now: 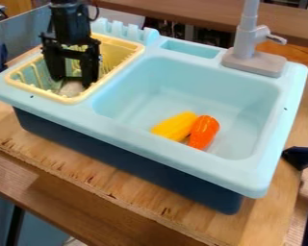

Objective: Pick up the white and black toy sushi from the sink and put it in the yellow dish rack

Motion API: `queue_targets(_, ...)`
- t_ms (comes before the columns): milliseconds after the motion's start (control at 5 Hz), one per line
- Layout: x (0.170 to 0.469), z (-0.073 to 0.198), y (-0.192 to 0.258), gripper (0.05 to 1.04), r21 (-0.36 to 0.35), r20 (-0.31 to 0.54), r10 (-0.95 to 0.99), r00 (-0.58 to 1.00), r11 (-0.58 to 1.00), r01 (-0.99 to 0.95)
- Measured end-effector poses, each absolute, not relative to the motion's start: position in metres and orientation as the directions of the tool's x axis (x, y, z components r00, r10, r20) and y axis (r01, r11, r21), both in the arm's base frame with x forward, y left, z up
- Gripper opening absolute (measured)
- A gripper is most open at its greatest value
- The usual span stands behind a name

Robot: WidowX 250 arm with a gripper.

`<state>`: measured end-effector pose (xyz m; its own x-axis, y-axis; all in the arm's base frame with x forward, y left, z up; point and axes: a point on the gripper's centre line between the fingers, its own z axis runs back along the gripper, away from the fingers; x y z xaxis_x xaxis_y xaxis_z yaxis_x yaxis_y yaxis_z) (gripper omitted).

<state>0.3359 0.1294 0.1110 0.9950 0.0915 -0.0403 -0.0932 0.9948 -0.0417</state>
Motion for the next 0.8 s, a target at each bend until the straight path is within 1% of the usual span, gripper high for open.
queue_targets(200, 0.335, 0.111, 0.127, 1.000, -0.041, -0.050, 0.086, 0.995, 0.995, -0.088)
queue_targets(400, 0.334, 0.133, 0.123, 0.999, -0.026, -0.040, 0.080, 0.996, 0.996, -0.081)
queue_targets(600, 0.340, 0.178, 0.092, 0.999, 0.019, -0.030, -0.002, 1.000, 1.000, 0.002)
queue_targets(800, 0.341, 0.203, 0.059, 0.999, 0.040, -0.057, -0.054, 0.997, 0.998, 0.056)
